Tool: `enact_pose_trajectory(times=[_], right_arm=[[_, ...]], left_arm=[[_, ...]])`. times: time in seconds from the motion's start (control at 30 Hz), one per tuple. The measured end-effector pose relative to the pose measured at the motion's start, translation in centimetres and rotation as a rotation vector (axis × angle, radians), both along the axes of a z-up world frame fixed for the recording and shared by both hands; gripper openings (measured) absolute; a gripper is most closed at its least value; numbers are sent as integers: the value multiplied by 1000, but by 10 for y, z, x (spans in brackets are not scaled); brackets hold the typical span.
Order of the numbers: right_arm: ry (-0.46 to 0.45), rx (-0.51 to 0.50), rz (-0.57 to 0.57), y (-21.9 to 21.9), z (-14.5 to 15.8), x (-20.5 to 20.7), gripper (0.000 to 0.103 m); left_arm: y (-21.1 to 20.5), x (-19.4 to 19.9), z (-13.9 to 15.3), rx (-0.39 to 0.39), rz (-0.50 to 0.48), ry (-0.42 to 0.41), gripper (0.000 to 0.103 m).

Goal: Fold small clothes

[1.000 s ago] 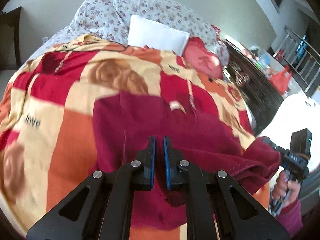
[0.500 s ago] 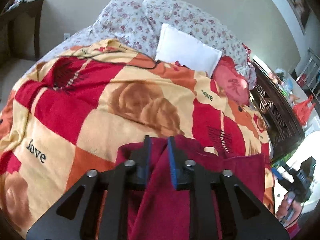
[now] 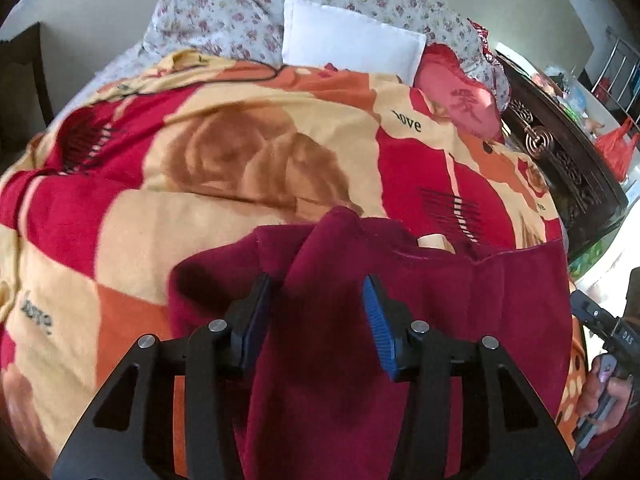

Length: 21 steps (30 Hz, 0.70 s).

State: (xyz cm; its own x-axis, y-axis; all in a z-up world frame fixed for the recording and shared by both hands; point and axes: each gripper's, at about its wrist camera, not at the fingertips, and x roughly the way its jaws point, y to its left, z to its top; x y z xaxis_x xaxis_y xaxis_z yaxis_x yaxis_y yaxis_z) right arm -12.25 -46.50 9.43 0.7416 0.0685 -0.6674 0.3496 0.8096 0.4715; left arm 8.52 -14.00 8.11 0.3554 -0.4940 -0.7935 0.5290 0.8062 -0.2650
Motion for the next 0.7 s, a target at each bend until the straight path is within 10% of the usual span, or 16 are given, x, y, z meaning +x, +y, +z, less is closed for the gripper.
enact_pose_trajectory(times=[0.1, 0.2, 0.4, 0.57, 0.7], right_arm=[[12, -3, 16, 1, -6, 9, 33], [26, -54, 17, 3, -7, 15, 9], [-52, -89, -12, -1, 18, 21, 7], [84, -96, -58, -13, -16, 50, 7], [93, -73, -89, -18, -19, 34, 27]], left_arm=[[-10, 0, -3, 57, -5, -38, 12], [-8, 4, 0, 41, 6, -31, 7], [13, 21, 18, 1, 99, -79, 6], [9, 35, -6, 38, 134, -29, 6], [19, 27, 2, -9, 108, -24, 10]])
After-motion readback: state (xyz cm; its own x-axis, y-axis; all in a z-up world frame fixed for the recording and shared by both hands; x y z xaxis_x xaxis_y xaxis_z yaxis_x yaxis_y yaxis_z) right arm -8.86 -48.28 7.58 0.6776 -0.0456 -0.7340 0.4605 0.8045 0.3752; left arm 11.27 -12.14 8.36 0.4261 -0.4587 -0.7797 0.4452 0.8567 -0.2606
